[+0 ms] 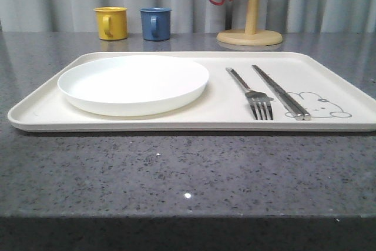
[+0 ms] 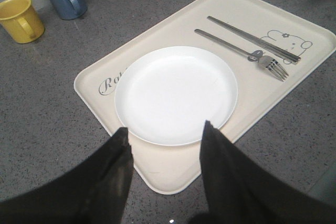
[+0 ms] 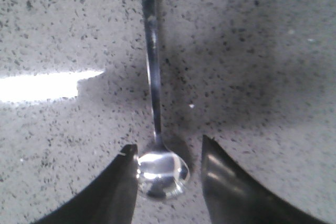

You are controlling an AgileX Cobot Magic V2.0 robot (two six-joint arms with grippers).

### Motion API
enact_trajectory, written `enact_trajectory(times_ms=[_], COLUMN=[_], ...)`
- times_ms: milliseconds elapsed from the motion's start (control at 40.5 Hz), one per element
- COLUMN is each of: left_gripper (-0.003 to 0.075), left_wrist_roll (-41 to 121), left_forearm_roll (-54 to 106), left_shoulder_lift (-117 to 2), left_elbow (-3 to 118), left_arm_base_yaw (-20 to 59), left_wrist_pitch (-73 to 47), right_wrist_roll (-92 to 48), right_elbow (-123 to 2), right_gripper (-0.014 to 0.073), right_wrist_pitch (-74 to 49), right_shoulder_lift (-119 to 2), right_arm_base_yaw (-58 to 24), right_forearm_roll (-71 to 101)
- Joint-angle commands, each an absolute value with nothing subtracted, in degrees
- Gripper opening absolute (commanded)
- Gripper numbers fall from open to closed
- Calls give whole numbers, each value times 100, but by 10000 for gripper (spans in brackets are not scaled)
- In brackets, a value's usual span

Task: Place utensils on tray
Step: 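Raise the right gripper and move it to the spoon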

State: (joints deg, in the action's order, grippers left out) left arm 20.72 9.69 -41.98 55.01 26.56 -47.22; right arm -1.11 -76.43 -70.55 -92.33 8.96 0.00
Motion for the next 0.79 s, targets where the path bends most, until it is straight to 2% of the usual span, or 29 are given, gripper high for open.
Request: enact_trajectory(times_ms=[0,247,494,593,766], left_gripper=[292,292,292,292,292], left_wrist_roll=[2042,2042,2042,2042,2042], left_forearm_roll=[1046,1046,1046,1046,1046], left_shoulder_lift=[-4178,-4178,-4178,-4178,-4178], left_elbow=[5637,5637,5637,5637,5637], left_arm_base_yaw=[2699,2699,2699,2699,2699], left_wrist_pitch=[-4303,-4303,-4303,-4303,-4303], right_wrist_roll=[-221,-275,-275,-275,-275], right_elbow=[-7777,-7777,-7777,-7777,-7859], right_gripper=[321,305,71,31,24], right_wrist_pitch=[-7278,-6990,-6984,-6984,-6984], right_shoulder_lift=[-9205,-9469,-9479,-9479,-9479], right_arm_base_yaw=[931,931,931,931,931], right_forearm_roll=[132,138,138,138,140])
